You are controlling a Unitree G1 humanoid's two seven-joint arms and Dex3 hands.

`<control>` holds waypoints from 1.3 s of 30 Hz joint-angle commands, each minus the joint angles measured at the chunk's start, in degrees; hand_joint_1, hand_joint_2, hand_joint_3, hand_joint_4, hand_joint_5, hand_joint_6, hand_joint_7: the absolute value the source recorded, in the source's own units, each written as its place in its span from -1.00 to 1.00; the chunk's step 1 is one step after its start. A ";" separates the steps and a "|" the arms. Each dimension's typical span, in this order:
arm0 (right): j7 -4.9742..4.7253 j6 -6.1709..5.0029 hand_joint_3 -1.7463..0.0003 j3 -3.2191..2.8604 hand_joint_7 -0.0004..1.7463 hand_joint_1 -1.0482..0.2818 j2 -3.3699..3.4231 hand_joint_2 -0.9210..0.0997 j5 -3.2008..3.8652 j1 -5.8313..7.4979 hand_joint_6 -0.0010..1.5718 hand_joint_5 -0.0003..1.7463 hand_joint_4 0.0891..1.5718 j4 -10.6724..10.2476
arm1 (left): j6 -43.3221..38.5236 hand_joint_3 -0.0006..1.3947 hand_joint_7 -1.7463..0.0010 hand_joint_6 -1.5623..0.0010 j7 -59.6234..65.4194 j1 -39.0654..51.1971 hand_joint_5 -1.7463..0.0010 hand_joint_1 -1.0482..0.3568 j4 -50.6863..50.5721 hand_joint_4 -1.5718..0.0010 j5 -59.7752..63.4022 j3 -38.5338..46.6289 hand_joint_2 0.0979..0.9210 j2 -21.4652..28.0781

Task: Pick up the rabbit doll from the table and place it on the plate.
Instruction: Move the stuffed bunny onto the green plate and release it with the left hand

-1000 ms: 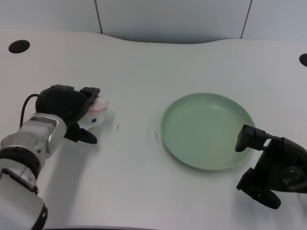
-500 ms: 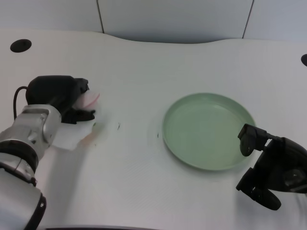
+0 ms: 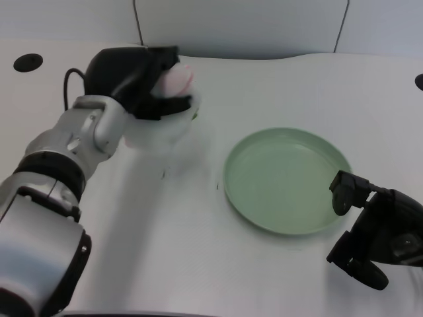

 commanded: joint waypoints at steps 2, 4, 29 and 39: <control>0.15 -0.01 0.98 0.27 1.00 -0.53 -0.38 -0.88 0.46 0.09 0.15 1.00 0.42 0.49 | -3.77 -0.30 -1.00 0.27 -1.62 -3.37 -1.00 -0.29 -0.78 0.00 -1.91 1.06 1.00 -3.72; 0.15 0.54 0.98 0.41 1.00 -0.51 -0.28 -0.87 0.50 0.02 0.15 1.00 0.41 0.61 | -5.08 -0.33 -1.00 0.23 -1.72 -4.03 -1.00 -0.30 -0.92 -0.05 -2.37 1.02 1.00 -5.19; 0.15 -2.18 0.99 2.44 1.00 -0.58 1.15 -0.86 3.09 1.04 0.12 1.00 0.35 -1.91 | -3.84 -0.28 -1.00 0.18 4.80 -1.05 -1.00 -0.41 -0.16 -0.09 11.35 -17.48 1.00 -18.62; 0.15 -1.32 0.99 3.39 0.96 -0.54 0.46 -0.87 3.69 1.08 0.10 1.00 0.35 -2.13 | -0.21 0.27 0.99 1.00 -13.19 -1.14 0.99 -1.00 -0.03 1.00 5.46 -13.01 1.00 -18.76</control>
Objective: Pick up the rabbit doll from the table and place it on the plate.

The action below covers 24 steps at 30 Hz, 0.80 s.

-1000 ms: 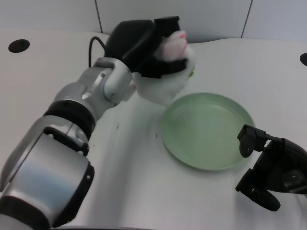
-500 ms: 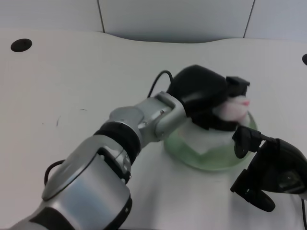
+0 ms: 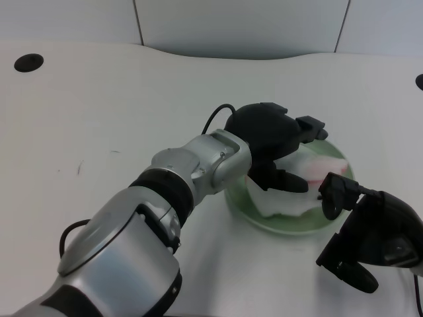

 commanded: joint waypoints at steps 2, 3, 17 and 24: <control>0.15 -0.57 0.99 0.36 0.99 -0.53 -0.93 -0.88 0.92 0.52 0.09 1.00 0.35 -0.54 | -0.69 0.27 1.00 1.00 -2.82 -0.09 1.00 -1.00 -0.18 1.00 -2.13 1.76 1.00 -0.10; 0.15 -0.58 0.99 0.40 0.99 -0.53 -0.94 -0.88 0.96 0.52 0.09 1.00 0.35 -0.53 | -0.70 0.27 1.00 1.00 -2.93 -0.09 1.00 -1.00 -0.20 1.00 -2.20 1.79 1.00 -0.09; 0.15 -0.19 0.99 0.92 0.96 -0.51 -1.21 -0.86 0.84 0.34 0.09 1.00 0.34 0.01 | -4.37 0.28 1.00 1.00 -15.80 0.57 1.00 -1.00 -1.11 1.00 -18.74 17.34 1.00 0.96; 0.15 0.24 0.99 0.82 0.81 -0.43 -1.19 -0.89 0.83 0.46 0.10 1.00 0.34 0.09 | 5.81 0.29 1.00 1.00 -47.94 0.59 0.97 -1.00 -2.98 0.94 -49.44 44.24 1.00 0.64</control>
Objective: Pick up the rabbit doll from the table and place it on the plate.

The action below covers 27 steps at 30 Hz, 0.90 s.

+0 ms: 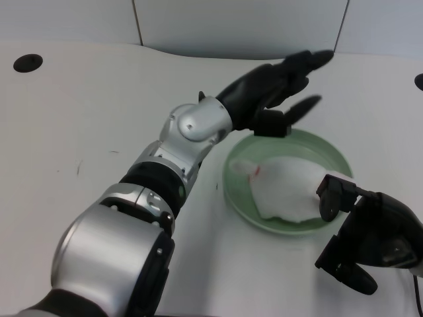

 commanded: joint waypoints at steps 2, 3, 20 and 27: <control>0.15 1.19 0.99 -0.97 0.58 -0.41 -1.00 -0.87 -0.10 0.41 0.13 1.00 0.33 0.35 | 6.77 0.29 1.00 1.00 -14.32 0.65 0.95 -1.00 -1.63 0.92 -11.36 10.38 1.00 2.86; 0.15 1.42 1.00 -1.22 0.52 -0.40 -0.99 -0.86 -0.32 0.40 0.15 1.00 0.33 0.44 | 7.50 0.29 1.00 1.00 -15.80 0.73 0.95 -1.00 -1.80 0.91 -12.26 11.32 1.00 3.47; -1.90 11.56 0.99 -8.83 1.00 -0.28 -0.21 -0.83 -1.55 -0.37 0.17 1.00 0.43 2.77 | 44.48 0.10 0.94 0.82 -39.05 15.66 0.80 -1.00 -5.37 0.69 -34.83 31.42 1.00 19.14; -2.52 12.83 1.00 -10.71 1.00 -0.30 -0.32 -0.80 -4.90 -0.26 0.22 1.00 0.44 1.88 | 47.54 0.03 0.91 0.49 -33.91 24.03 0.37 -1.00 -10.02 0.49 -38.48 34.19 1.00 20.67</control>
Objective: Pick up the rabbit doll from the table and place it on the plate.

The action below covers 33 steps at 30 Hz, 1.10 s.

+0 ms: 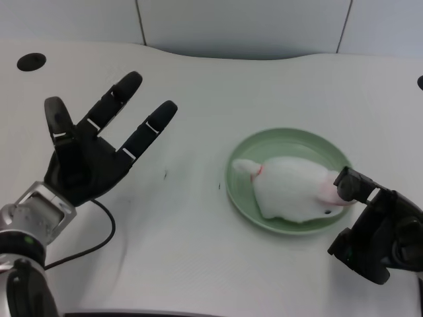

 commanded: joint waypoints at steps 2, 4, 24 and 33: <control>-0.25 -0.29 1.00 -1.48 1.00 -0.30 -0.76 -0.80 -1.80 0.16 0.24 1.00 0.44 -0.41 | 2.07 0.01 0.95 0.38 2.77 5.06 -0.02 -1.00 -4.33 0.58 -2.15 1.00 1.00 0.52; -0.16 -0.23 1.00 -1.92 1.00 -0.30 -0.64 -0.79 -2.28 0.14 0.24 1.00 0.44 -0.45 | 2.62 0.00 0.96 0.35 3.28 5.58 -0.11 -1.00 -5.54 0.61 -2.52 0.83 1.00 0.27; -0.06 -0.93 0.99 -4.11 0.93 -0.28 -0.17 -0.77 -5.18 -0.56 0.11 1.00 0.37 2.27 | 1.38 -0.20 -0.62 0.70 8.52 14.69 -1.00 -0.71 -5.39 0.64 -3.80 0.71 1.00 -1.53; 0.96 -0.87 1.00 -4.91 0.99 -0.29 0.22 -0.75 -5.86 -1.11 0.17 1.00 0.41 3.31 | -1.57 -0.30 -0.73 0.69 9.03 14.49 -1.00 -0.70 -4.76 0.60 -3.05 -1.17 1.00 -1.14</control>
